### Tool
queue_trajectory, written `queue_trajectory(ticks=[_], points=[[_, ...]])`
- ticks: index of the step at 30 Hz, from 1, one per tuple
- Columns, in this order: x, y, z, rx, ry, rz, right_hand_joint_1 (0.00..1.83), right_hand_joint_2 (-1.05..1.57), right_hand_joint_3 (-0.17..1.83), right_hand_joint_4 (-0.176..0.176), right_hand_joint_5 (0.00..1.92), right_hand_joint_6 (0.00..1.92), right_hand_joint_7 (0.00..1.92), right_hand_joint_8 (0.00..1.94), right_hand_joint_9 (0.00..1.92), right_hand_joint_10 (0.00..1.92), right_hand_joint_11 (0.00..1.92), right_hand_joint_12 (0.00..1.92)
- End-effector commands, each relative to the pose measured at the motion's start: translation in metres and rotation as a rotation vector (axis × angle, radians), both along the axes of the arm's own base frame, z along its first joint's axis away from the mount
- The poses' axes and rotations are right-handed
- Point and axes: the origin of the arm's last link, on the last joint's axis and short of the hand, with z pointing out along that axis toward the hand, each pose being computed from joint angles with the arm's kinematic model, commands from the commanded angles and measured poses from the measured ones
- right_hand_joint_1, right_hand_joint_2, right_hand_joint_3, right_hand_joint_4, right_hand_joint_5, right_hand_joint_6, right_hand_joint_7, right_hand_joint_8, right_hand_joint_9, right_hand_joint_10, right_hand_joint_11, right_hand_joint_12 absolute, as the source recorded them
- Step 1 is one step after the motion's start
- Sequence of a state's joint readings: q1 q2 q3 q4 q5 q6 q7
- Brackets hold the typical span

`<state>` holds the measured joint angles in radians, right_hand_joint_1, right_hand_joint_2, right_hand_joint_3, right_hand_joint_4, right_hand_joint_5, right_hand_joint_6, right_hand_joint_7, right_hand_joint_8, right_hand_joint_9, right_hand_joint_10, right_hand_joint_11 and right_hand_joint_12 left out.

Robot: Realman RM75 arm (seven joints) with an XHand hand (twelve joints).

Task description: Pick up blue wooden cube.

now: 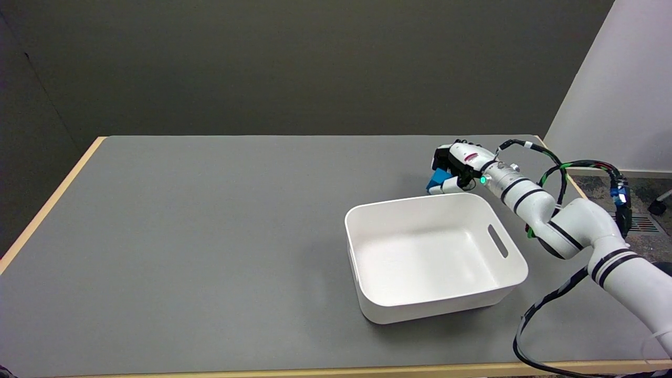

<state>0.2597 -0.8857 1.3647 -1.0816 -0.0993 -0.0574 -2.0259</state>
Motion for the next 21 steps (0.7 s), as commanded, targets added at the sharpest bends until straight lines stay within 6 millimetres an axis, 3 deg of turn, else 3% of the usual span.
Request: queue_trajectory(ticks=[1, 5, 9, 15, 21], points=[[0.064, -0.011, 0.002, 0.027, -0.06, 0.238, 1.33, 0.99, 0.55, -0.123, 0.58, 1.59, 0.78, 1.41, 0.77, 1.66, 0.77, 1.92], [0.099, -0.005, 0.004, 0.032, -0.145, 0.378, 1.33, 1.0, 0.55, -0.12, 0.57, 1.6, 0.77, 1.41, 0.77, 1.66, 0.7, 1.92], [0.121, 0.01, 0.008, 0.03, -0.205, 0.47, 1.33, 0.98, 0.58, -0.12, 0.58, 1.61, 0.78, 1.4, 0.77, 1.65, 0.64, 1.92], [0.135, 0.051, 0.013, 0.018, -0.411, 0.56, 1.34, 0.96, 0.6, -0.123, 0.6, 1.62, 0.8, 1.39, 0.78, 1.62, 0.63, 1.92], [0.122, 0.117, 0.02, -0.059, -0.527, 0.58, 1.34, 0.93, 0.63, -0.119, 0.64, 1.6, 0.82, 1.36, 0.81, 1.56, 0.72, 1.92]])
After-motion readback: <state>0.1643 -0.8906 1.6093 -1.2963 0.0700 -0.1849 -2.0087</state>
